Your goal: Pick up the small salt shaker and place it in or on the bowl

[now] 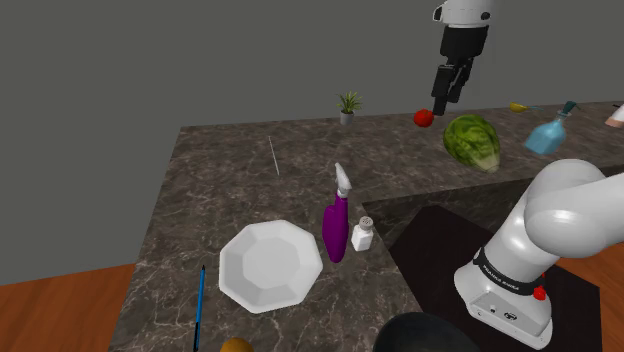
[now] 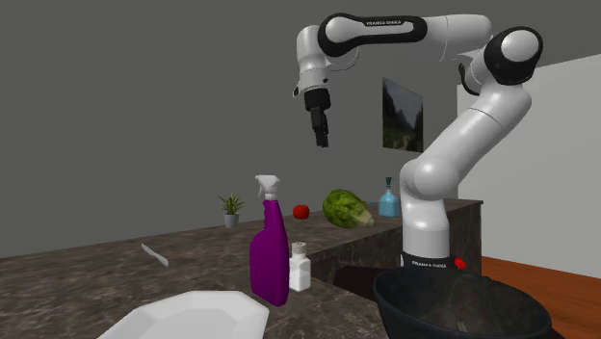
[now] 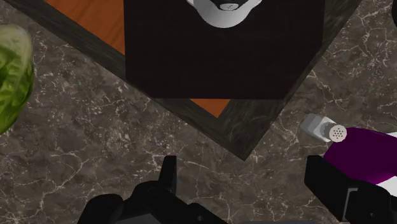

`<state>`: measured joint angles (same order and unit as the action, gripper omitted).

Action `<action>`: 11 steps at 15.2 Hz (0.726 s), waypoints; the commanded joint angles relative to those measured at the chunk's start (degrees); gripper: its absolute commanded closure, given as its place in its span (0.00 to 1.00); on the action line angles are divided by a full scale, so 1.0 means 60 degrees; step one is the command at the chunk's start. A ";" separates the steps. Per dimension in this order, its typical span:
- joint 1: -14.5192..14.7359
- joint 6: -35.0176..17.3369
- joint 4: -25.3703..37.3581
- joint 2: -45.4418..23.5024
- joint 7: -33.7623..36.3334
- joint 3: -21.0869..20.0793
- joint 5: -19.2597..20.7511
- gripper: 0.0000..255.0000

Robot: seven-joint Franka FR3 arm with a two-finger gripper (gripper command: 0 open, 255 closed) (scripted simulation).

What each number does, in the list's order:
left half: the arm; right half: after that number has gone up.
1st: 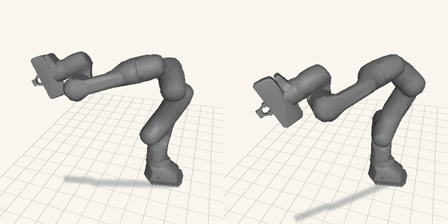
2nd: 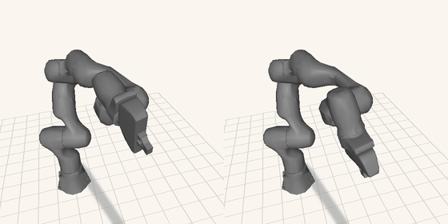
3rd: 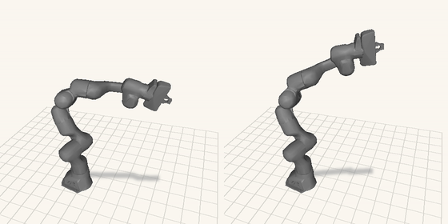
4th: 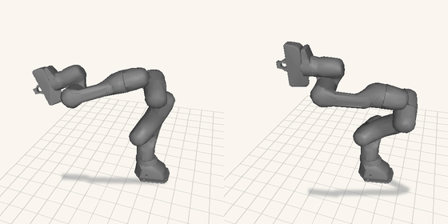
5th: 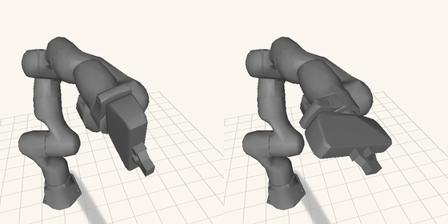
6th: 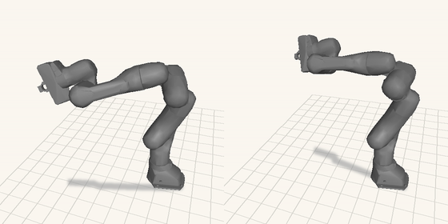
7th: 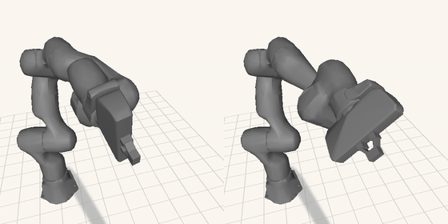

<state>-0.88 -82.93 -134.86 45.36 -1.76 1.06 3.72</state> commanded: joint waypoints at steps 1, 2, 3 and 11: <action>0.0000 0.0000 0.0000 0.0000 0.0000 0.0000 0.0000 0.00; 0.0059 -0.0241 -0.0306 0.0133 0.0197 -0.0169 -0.0120 0.00; 0.0122 -0.0485 -0.0601 0.0252 0.0393 -0.0343 -0.0243 0.00; 0.0763 -0.2626 -0.2555 0.0643 0.1970 -0.1902 -0.1311 0.00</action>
<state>3.02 -96.81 -148.79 49.13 8.53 -8.85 -3.09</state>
